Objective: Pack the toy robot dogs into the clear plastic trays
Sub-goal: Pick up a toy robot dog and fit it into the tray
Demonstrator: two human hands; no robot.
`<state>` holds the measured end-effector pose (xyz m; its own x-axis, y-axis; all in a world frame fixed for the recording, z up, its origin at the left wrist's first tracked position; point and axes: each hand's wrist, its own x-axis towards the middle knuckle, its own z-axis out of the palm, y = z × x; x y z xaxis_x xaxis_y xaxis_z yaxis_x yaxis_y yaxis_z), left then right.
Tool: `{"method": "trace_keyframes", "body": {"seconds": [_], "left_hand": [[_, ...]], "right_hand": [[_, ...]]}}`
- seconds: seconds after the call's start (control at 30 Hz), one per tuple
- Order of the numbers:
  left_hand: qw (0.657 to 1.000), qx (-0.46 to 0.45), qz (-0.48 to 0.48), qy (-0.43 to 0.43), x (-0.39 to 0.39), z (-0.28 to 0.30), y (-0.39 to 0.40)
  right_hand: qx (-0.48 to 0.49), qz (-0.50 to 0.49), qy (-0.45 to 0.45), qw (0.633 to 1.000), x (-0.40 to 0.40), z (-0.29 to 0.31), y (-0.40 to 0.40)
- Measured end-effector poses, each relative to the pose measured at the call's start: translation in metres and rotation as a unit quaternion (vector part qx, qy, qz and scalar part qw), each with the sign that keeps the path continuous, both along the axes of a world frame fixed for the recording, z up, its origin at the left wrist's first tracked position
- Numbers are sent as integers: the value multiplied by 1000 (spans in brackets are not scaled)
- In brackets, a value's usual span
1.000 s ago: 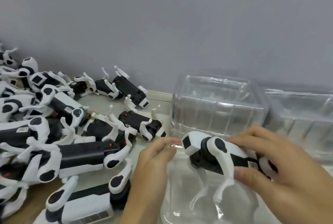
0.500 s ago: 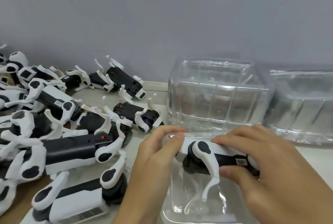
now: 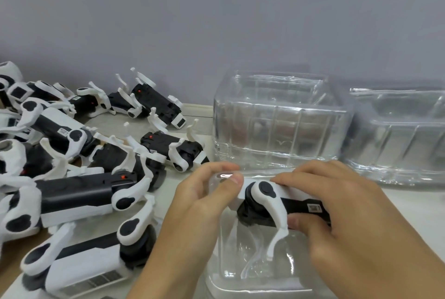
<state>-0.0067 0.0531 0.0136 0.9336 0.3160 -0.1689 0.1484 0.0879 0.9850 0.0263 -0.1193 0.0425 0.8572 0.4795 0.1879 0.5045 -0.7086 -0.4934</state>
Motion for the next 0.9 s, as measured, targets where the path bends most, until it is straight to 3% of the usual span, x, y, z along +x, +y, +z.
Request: {"method": "trace_keyframes", "body": {"seconds": [0.9], "left_hand": [[1000, -16, 2, -7, 2, 0, 3]], "right_hand": [[-24, -33, -26, 999, -11, -1, 10]]}}
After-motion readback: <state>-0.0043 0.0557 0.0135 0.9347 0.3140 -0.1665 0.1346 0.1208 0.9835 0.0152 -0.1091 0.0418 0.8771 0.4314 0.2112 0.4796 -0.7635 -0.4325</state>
